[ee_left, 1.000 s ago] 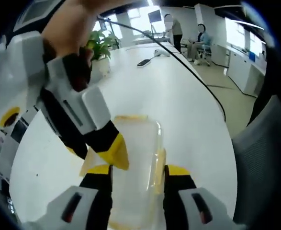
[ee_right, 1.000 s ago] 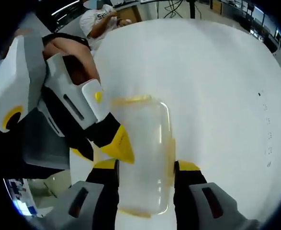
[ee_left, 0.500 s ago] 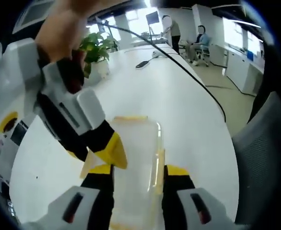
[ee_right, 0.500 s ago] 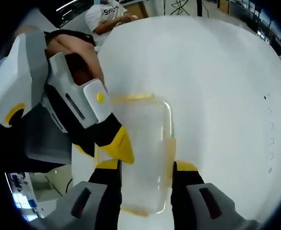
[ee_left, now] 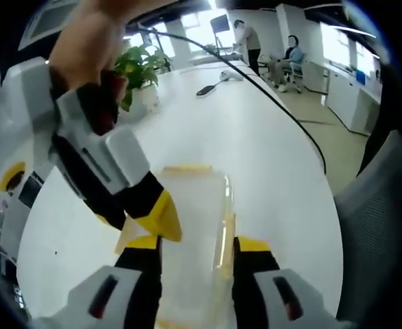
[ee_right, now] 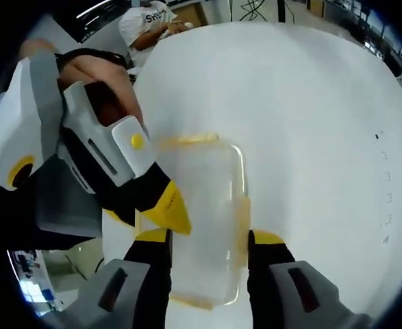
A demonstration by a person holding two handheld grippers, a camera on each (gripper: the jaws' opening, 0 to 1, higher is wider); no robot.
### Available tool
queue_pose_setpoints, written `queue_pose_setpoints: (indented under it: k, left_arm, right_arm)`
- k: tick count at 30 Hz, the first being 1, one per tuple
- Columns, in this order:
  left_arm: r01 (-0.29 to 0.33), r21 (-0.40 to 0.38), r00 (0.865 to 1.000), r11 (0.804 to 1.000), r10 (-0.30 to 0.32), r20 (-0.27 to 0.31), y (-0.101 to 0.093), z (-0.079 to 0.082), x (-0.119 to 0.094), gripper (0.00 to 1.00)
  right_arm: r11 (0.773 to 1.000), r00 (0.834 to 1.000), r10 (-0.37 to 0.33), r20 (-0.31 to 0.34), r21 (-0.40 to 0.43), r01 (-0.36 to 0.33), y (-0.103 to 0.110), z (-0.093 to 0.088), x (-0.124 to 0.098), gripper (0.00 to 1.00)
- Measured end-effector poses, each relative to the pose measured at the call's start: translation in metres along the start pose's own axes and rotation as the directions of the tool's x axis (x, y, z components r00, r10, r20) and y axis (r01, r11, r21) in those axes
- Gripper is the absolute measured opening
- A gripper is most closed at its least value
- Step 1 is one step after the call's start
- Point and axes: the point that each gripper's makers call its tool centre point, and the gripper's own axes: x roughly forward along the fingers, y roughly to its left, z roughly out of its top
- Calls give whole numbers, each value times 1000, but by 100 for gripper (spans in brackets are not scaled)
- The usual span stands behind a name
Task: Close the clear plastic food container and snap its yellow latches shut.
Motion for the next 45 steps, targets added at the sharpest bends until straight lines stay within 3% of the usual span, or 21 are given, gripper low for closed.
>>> queue_pose_setpoints:
  k: [5, 17, 23, 28, 33, 36, 38, 42, 45]
  left_arm:
    - [-8, 4, 1000, 1000, 8, 14, -1, 0, 0, 35]
    - [0, -88, 1000, 996, 2, 25, -1, 3, -5, 33]
    - [11, -127, 1000, 992, -8, 24, -1, 1, -7, 44]
    - [12, -165, 1000, 986, -8, 21, -2, 0, -8, 61]
    - [18, -171, 999, 985, -12, 38, -3, 5, -8, 80]
    - [3, -177, 1000, 984, 2, 32, 1, 3, -11, 87]
    - [6, -187, 1000, 982, -1, 27, 3, 1, -13, 90]
    - [2, -188, 1000, 982, -2, 1, 8, -8, -14, 97]
    - [0, -197, 1000, 980, -1, -6, 13, -12, -18, 99]
  right_arm:
    - [999, 1000, -31, -2, -13, 31, 0, 1, -1, 41]
    - [996, 991, -77, 108, -27, 80, -1, 2, -6, 43]
    - [992, 979, -127, 158, -6, 129, -6, 0, -11, 50]
    - [986, 975, -159, 153, -24, 165, -6, -2, -13, 59]
    - [973, 962, -220, 162, -37, 229, -12, -3, -17, 82]
    - [968, 955, -241, 174, -28, 250, -8, -4, -22, 87]
    - [960, 942, -270, 198, -23, 280, -8, -3, -23, 100]
    - [945, 932, -309, 190, -44, 323, -6, -9, -26, 100]
    - [949, 937, -300, 180, -41, 311, 1, -17, -22, 100]
